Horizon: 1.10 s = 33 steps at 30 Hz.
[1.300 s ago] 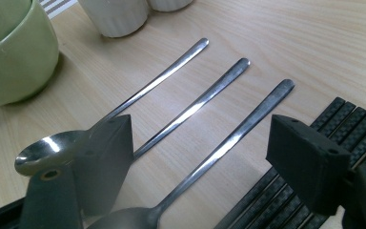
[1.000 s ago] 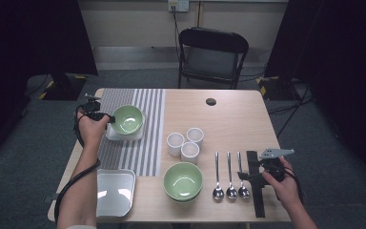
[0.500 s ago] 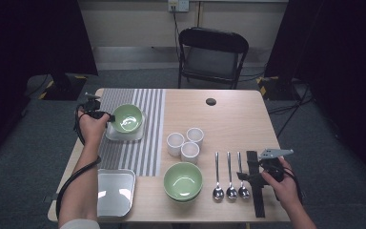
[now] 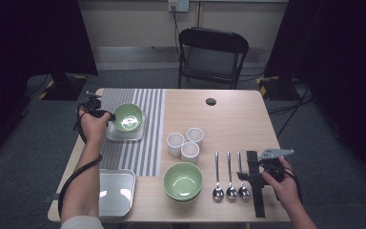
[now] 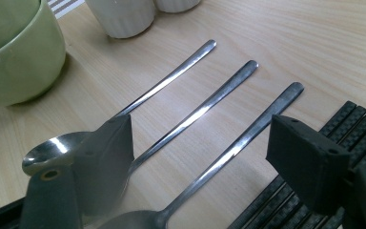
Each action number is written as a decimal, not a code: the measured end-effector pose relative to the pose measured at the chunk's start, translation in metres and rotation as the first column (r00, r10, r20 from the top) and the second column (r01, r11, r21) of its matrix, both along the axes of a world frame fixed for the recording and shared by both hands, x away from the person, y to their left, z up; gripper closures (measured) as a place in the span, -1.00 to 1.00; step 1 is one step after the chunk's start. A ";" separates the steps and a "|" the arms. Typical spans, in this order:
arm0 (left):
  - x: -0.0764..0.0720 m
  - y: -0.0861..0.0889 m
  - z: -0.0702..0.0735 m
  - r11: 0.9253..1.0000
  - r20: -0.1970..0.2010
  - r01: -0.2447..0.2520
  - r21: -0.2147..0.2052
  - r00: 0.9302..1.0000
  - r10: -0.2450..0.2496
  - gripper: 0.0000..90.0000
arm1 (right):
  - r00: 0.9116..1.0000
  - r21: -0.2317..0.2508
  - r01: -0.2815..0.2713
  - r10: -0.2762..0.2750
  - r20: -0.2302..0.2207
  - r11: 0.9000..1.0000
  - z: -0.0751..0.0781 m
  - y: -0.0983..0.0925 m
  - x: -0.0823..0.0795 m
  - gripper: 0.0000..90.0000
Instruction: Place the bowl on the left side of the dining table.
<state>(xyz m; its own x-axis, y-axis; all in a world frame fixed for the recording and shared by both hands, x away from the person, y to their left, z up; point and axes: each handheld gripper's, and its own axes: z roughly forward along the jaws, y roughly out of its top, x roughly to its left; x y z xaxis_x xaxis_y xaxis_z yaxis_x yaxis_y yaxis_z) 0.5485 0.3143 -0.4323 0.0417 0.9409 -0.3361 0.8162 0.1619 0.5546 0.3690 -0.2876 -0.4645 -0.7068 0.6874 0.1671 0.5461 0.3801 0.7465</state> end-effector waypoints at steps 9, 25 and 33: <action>0.002 0.000 -0.001 1.000 -0.004 -0.014 -0.015 1.000 0.014 0.89 | 1.000 0.003 -0.002 0.002 0.001 1.000 0.000 0.000 0.000 -0.49; 0.005 0.000 -0.004 0.999 -0.003 -0.034 -0.026 0.999 0.034 0.89 | 1.000 0.006 0.001 -0.001 -0.001 1.000 0.000 -0.002 -0.001 -0.49; 0.004 -0.001 -0.005 0.998 0.008 -0.053 -0.022 0.999 0.053 0.89 | 1.000 0.007 -0.002 0.002 0.006 1.000 0.001 -0.002 -0.001 -0.49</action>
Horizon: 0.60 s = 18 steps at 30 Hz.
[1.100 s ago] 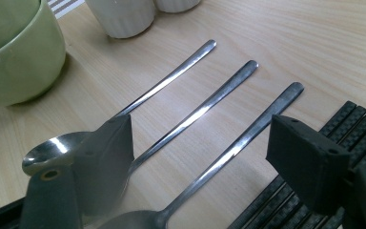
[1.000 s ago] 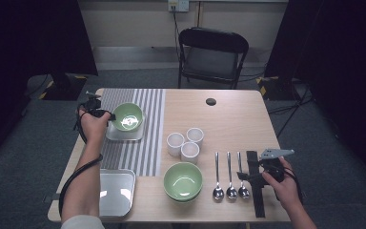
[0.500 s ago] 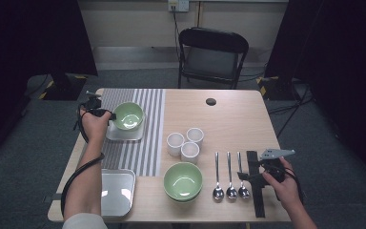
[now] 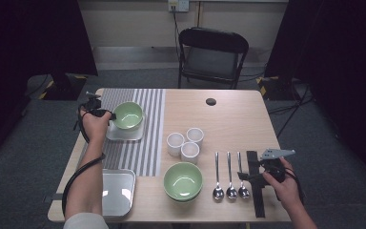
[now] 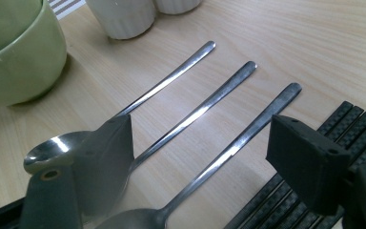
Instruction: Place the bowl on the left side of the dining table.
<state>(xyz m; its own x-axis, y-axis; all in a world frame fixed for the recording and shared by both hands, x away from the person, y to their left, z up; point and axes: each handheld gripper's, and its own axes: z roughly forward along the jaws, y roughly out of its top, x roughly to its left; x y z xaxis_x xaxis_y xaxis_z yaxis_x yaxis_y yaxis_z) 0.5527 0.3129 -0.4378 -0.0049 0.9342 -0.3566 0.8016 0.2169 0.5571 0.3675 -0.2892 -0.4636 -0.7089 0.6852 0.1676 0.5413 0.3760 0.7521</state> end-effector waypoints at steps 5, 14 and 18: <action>-0.001 0.001 0.000 1.000 -0.006 0.005 0.007 1.000 -0.005 0.90 | 1.000 0.001 0.002 -0.002 -0.001 1.000 0.000 -0.001 0.000 -0.49; -0.004 -0.001 0.002 0.999 -0.004 -0.020 0.028 1.000 0.020 0.89 | 1.000 -0.002 -0.004 0.004 0.005 1.000 0.000 0.000 0.000 -0.49; -0.005 -0.001 0.003 0.999 -0.005 -0.014 0.039 1.000 0.015 0.88 | 1.000 0.000 -0.002 0.002 0.004 1.000 0.001 0.000 -0.001 -0.49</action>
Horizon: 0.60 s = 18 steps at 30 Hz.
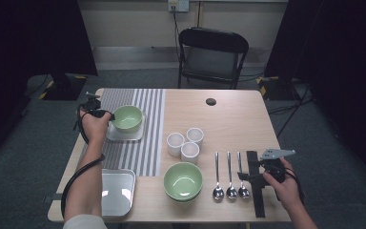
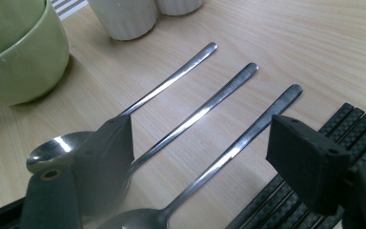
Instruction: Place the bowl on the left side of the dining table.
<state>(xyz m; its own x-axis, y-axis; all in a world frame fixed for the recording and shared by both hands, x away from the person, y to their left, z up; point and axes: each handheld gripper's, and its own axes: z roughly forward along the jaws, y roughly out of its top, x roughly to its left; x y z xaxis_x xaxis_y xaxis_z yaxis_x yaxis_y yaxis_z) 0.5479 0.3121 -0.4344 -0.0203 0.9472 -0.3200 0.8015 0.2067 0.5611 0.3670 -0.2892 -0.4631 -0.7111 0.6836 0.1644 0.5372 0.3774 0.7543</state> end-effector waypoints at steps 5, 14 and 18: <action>-0.001 0.000 0.000 1.000 0.004 -0.003 0.012 1.000 0.003 0.89 | 1.000 0.001 0.003 -0.003 -0.002 1.000 0.000 0.000 0.000 -0.49; -0.005 0.003 -0.001 1.000 0.014 -0.023 -0.004 1.000 0.023 0.88 | 1.000 -0.003 0.000 0.000 0.001 1.000 0.000 0.001 0.000 -0.49; -0.007 0.005 -0.002 1.000 0.022 -0.028 -0.003 0.999 0.028 0.88 | 1.000 -0.003 -0.002 0.002 -0.001 1.000 0.000 0.002 0.000 -0.49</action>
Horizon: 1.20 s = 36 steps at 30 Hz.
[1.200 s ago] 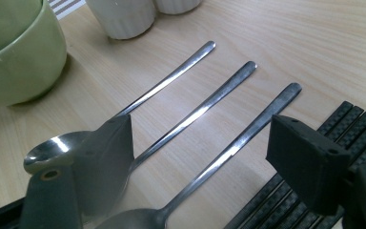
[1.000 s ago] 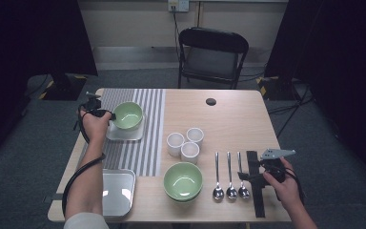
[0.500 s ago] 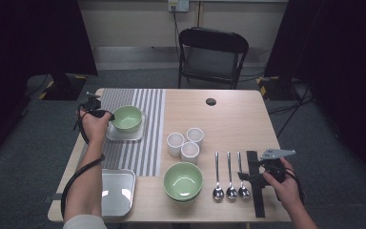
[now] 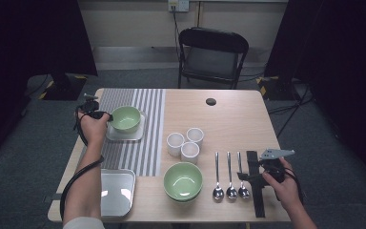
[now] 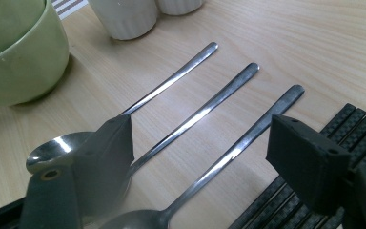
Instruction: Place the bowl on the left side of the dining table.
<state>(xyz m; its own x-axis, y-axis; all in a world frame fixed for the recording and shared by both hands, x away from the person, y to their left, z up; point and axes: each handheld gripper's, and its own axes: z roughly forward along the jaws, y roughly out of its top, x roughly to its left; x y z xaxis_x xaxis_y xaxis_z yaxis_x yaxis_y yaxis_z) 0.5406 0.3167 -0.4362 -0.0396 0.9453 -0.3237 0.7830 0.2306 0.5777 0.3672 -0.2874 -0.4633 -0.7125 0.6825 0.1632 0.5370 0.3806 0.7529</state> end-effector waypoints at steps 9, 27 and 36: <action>-0.001 0.001 0.000 1.000 0.004 -0.005 0.001 1.000 0.005 0.88 | 1.000 -0.005 0.001 -0.001 0.000 1.000 0.000 0.001 0.000 -0.49; -0.001 -0.002 0.000 1.000 0.004 -0.002 -0.003 1.000 0.002 0.88 | 1.000 0.000 -0.003 0.003 0.001 1.000 0.000 0.002 0.000 -0.49; 0.002 -0.005 0.001 1.000 -0.002 -0.002 0.007 1.000 0.002 0.88 | 1.000 -0.002 0.000 0.000 0.002 1.000 0.001 0.001 0.000 -0.49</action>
